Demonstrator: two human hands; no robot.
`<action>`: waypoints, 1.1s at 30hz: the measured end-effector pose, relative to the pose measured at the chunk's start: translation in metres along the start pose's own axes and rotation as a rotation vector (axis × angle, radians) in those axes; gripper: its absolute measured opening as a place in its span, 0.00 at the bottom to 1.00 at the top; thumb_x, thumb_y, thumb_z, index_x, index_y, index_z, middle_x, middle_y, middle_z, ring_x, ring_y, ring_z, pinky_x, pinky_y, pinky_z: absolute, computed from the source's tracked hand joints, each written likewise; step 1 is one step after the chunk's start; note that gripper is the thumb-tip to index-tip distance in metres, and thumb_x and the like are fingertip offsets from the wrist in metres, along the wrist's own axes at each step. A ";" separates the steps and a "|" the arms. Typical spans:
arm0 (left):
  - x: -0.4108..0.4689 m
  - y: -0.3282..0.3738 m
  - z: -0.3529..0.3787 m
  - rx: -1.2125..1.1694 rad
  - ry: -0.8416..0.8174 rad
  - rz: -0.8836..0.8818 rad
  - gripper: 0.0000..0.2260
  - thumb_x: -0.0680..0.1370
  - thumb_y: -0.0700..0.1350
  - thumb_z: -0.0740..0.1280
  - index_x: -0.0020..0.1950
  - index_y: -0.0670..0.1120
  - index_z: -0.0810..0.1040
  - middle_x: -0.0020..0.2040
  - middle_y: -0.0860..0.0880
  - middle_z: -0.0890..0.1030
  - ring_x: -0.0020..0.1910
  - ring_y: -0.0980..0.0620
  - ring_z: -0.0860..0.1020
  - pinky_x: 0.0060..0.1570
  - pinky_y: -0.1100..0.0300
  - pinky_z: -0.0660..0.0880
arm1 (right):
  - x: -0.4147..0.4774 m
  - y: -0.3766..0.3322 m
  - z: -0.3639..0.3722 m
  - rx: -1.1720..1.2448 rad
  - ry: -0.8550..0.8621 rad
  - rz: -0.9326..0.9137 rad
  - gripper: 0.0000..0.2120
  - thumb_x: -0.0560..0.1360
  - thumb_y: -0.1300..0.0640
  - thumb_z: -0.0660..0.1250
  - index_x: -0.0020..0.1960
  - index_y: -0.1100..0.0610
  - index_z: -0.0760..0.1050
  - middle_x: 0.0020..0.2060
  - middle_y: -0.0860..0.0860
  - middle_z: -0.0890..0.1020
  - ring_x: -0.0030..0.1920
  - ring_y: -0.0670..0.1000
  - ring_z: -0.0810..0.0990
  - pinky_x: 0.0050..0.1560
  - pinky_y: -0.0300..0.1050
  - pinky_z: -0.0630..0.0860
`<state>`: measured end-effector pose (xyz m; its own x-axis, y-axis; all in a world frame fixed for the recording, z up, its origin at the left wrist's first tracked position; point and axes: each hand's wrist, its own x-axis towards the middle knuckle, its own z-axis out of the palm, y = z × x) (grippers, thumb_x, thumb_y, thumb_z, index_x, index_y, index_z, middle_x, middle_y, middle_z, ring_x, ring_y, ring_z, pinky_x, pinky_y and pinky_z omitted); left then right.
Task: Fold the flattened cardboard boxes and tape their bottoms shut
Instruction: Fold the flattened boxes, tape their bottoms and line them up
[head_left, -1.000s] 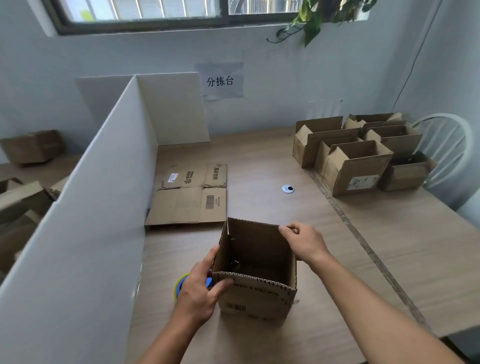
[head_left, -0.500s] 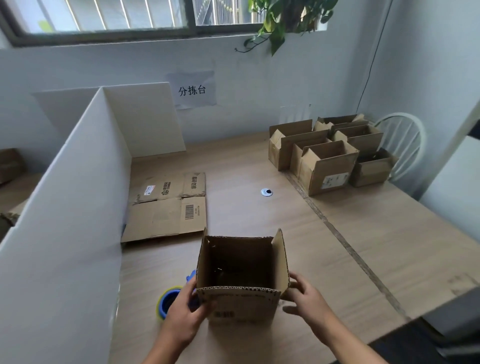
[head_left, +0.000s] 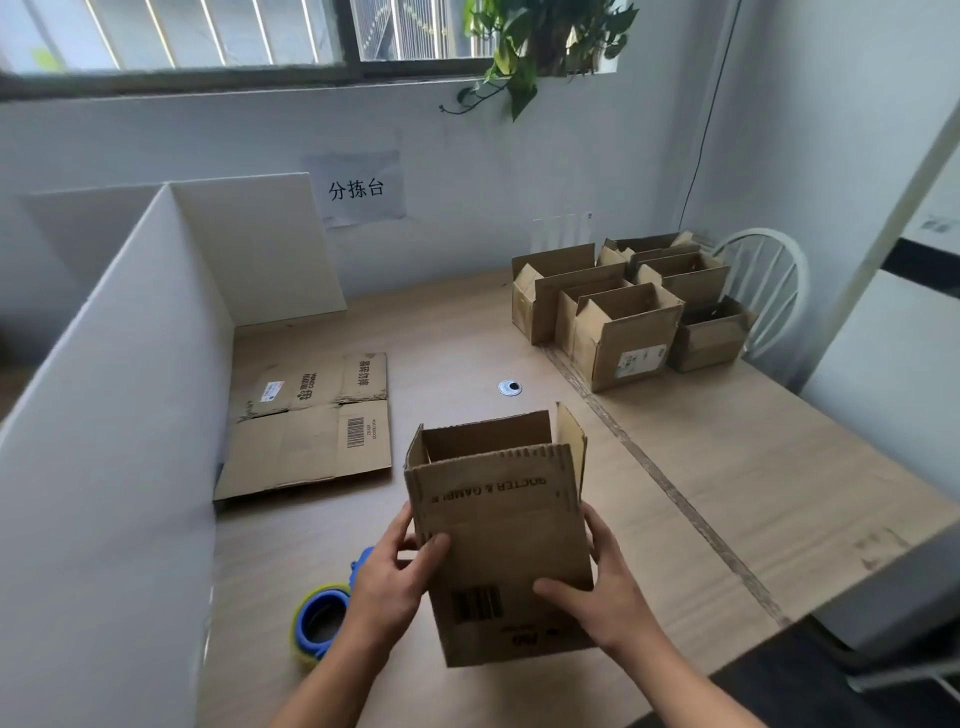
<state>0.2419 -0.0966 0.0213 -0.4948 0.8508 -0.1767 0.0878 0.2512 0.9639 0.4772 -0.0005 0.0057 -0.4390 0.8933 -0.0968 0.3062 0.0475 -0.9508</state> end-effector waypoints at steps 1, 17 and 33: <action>0.003 0.006 0.006 0.011 -0.008 -0.003 0.37 0.66 0.69 0.71 0.73 0.65 0.68 0.54 0.52 0.82 0.51 0.51 0.83 0.52 0.48 0.81 | 0.002 -0.003 -0.004 0.008 -0.007 0.014 0.46 0.65 0.49 0.81 0.65 0.23 0.52 0.64 0.39 0.69 0.62 0.44 0.72 0.51 0.35 0.74; 0.060 0.091 0.118 0.349 -0.216 0.269 0.20 0.80 0.51 0.68 0.71 0.53 0.73 0.59 0.54 0.79 0.58 0.59 0.78 0.56 0.62 0.75 | 0.039 0.012 -0.121 0.204 0.367 0.147 0.46 0.58 0.39 0.80 0.71 0.40 0.63 0.60 0.46 0.78 0.60 0.53 0.78 0.61 0.58 0.78; 0.205 0.171 0.330 1.197 -0.251 0.508 0.18 0.80 0.53 0.63 0.70 0.53 0.74 0.66 0.53 0.76 0.64 0.49 0.75 0.58 0.56 0.73 | 0.177 0.084 -0.395 0.164 0.439 0.161 0.45 0.58 0.35 0.78 0.71 0.39 0.63 0.62 0.45 0.77 0.63 0.54 0.77 0.66 0.61 0.75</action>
<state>0.4407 0.2735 0.0839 -0.0196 0.9998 -0.0077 0.9821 0.0207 0.1870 0.7591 0.3384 0.0247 0.0107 0.9892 -0.1462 0.1886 -0.1456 -0.9712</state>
